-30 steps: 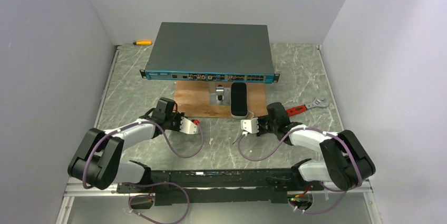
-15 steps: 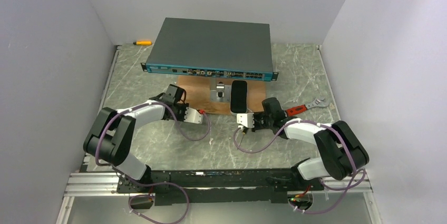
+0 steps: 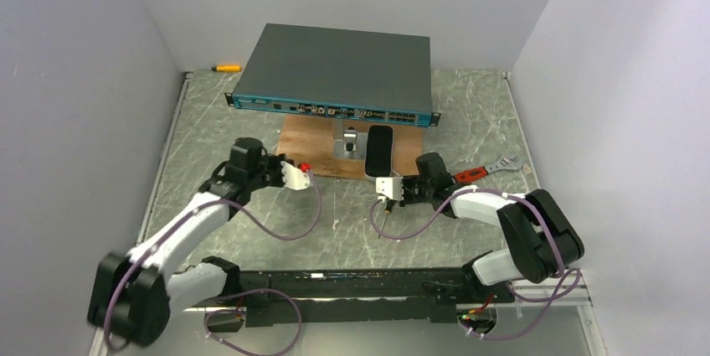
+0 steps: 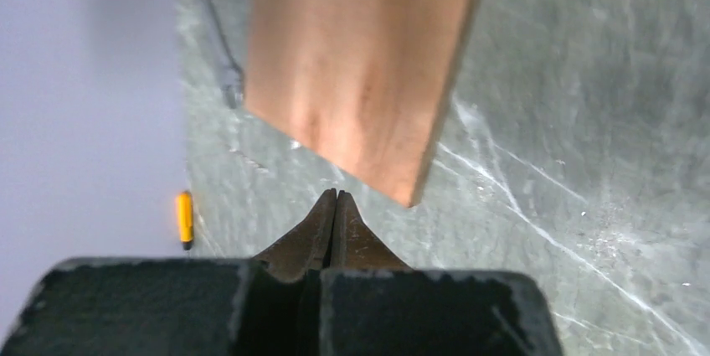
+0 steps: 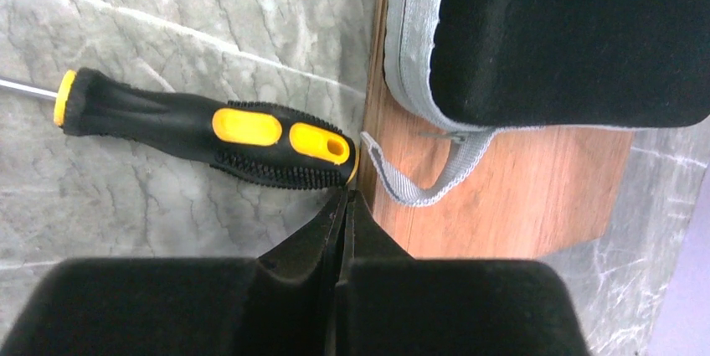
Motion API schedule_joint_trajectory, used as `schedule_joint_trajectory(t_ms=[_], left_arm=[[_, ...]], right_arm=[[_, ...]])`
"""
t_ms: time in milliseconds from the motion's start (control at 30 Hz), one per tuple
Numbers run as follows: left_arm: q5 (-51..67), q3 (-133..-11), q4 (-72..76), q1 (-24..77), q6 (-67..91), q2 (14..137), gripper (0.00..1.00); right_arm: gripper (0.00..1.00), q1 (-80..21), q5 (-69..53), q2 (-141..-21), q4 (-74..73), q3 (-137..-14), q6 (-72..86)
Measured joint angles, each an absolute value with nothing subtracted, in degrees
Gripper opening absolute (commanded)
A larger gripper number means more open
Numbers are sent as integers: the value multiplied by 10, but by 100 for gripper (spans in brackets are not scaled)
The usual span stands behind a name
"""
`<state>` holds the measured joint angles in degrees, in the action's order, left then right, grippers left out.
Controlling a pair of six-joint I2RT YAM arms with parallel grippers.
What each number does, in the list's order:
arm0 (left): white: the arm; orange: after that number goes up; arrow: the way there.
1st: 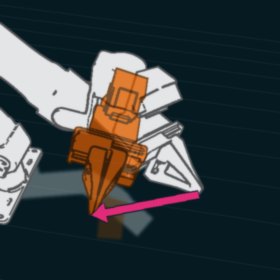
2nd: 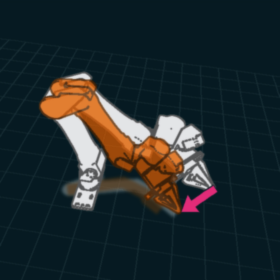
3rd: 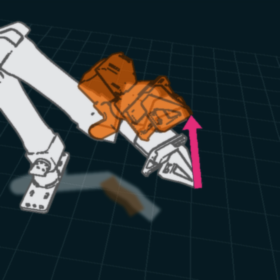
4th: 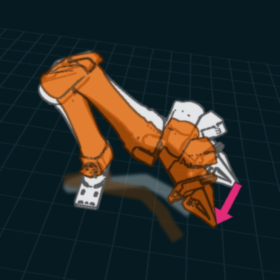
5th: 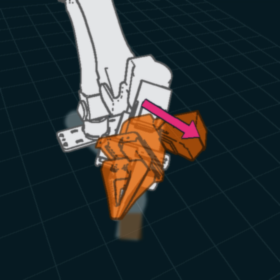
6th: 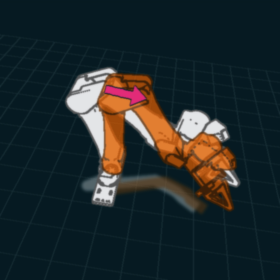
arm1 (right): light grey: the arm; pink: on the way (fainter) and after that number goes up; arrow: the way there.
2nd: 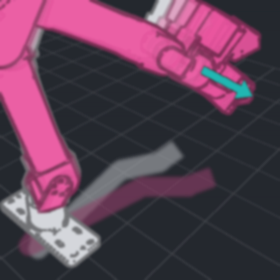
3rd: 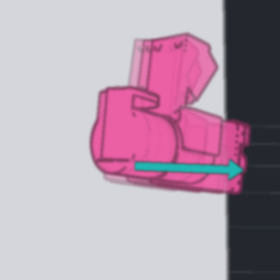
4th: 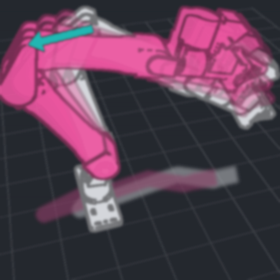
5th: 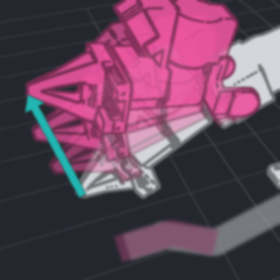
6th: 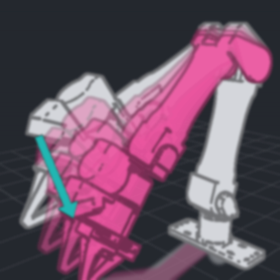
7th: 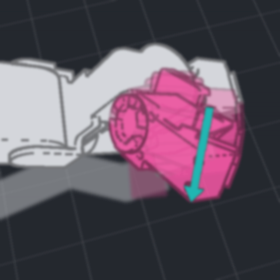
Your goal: Open the umbrella
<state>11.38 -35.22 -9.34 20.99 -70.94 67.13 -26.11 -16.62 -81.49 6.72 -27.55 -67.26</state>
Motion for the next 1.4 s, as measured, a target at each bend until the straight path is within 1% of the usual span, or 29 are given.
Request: schedule_joint_trajectory(t_ms=[133,267,400,533,600,667,700,767,800,900,1033,1400], left_arm=[[185,-354,-136,170,-597,521,0],[229,-356,-195,110,-475,431,0],[260,-371,-242,35,-333,374,0],[309,-410,-256,-109,-181,371,0],[353,-425,-246,-201,-95,393,0],[396,-435,-223,-286,-8,449,0],[409,-440,-214,-308,22,482,0],[440,-460,-189,-336,98,606,0],[442,-461,-184,-340,106,623,0],[451,-472,-161,-333,170,758,0],[453,-484,-136,-295,229,860,0],[435,-545,-107,-166,295,1023,0]], right_arm=[[0,-255,-155,-804,52,-273,-670],[0,-253,-149,-801,45,-273,-670],[0,-253,-147,-800,43,-273,-670],[0,-253,-146,-800,39,-275,-670],[0,-253,-144,-800,33,-278,-669],[0,-253,-143,-801,29,-280,-668],[0,-253,-143,-801,28,-281,-668],[0,-253,-142,-803,26,-283,-668],[0,-254,-142,-803,25,-284,-668],[0,-256,-138,-806,18,-289,-668],[0,-260,-133,-813,1,-302,-663],[0,-264,-128,-822,-26,-321,-664]])
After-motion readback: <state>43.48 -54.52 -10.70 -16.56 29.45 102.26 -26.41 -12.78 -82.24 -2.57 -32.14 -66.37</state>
